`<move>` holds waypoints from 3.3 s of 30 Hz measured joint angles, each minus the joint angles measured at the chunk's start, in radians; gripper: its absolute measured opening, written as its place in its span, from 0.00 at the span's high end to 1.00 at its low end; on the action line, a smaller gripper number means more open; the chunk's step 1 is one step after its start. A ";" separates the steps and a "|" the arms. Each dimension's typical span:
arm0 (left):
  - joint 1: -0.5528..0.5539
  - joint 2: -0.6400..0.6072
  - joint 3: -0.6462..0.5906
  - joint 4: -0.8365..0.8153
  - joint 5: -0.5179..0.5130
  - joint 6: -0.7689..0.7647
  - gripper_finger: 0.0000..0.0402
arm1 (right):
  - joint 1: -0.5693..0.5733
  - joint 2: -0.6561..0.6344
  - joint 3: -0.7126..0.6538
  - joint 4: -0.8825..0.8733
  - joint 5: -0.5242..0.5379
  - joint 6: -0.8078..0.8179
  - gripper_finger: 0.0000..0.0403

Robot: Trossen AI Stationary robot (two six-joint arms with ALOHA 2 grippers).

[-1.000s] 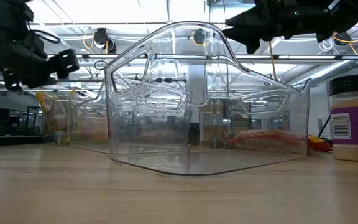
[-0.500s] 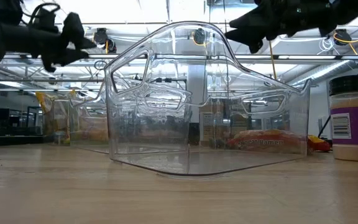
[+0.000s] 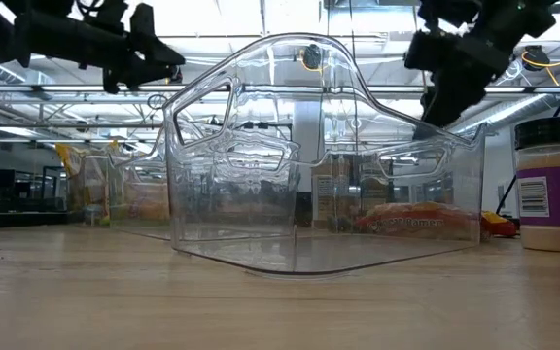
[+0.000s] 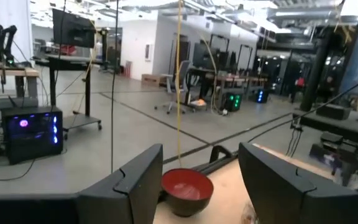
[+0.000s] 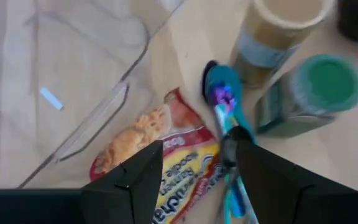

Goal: Pick & Place Food Item
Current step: Put the red noodle pack into the top transparent bin

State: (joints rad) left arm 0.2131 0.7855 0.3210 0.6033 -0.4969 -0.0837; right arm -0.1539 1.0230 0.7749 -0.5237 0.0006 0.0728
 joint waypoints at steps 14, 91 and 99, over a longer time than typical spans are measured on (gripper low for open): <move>0.012 0.079 0.003 0.018 -0.009 -0.031 0.46 | 0.012 0.100 -0.160 0.137 -0.052 0.029 0.54; 0.012 0.079 0.002 0.044 -0.009 -0.029 0.46 | 0.012 -0.341 -0.192 0.188 0.027 0.032 1.00; 0.012 0.078 0.002 0.044 -0.008 -0.028 0.46 | 0.012 -0.350 -0.193 0.163 0.025 0.070 0.98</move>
State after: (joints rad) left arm 0.2253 0.8639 0.3233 0.6472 -0.5049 -0.1120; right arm -0.1417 0.6730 0.5823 -0.3612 0.0254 0.1430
